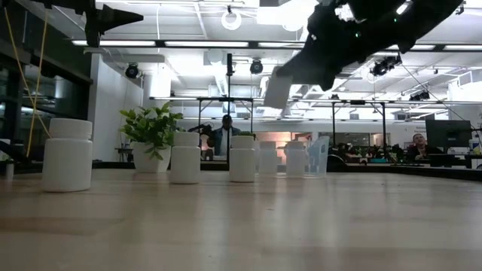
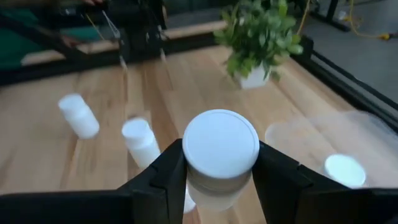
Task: Pick and place pill bottles into a basket
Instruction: Put the white pill bottle into the transparent container
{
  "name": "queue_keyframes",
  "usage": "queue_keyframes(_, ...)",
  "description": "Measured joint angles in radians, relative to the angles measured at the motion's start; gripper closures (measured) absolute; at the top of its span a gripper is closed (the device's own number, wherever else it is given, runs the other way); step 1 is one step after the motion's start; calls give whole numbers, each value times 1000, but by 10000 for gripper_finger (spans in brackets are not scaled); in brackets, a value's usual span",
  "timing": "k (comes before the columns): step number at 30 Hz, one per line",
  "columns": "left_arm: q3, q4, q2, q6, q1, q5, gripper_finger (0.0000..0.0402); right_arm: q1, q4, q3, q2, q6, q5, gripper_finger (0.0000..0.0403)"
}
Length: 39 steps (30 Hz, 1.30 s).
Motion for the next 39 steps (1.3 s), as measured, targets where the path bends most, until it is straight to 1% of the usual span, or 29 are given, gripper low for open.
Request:
queue_keyframes(9, 0, 0, 0, 0, 0, 0, 142, -84, 15, 0, -94, 94, -164, 261)
queue_keyframes(11, 0, 0, 0, 0, 0, 0, 142, -106, 42, 0, -106, 133, -215, 262)
queue_keyframes(14, 0, 0, 0, 0, 0, 0, 142, -143, 110, 0, -118, 196, -321, 262)
queue_keyframes(18, 0, -1, 0, 0, 0, 0, 142, -183, 263, 0, -118, 242, -476, 262)
queue_keyframes(25, 0, -1, 0, 0, 0, 0, 142, -235, 471, 0, -118, 300, -659, 262)
queue_keyframes(28, 0, -1, 0, 0, 0, 0, 142, -249, 560, 0, -118, 337, -713, 262)
queue_keyframes(32, 0, -1, 0, 0, 0, 0, 142, -259, 720, 0, -118, 403, -767, 262)
queue_keyframes(39, 0, -1, 0, 0, 0, 0, 142, -259, 1029, 0, -118, 515, -791, 262)
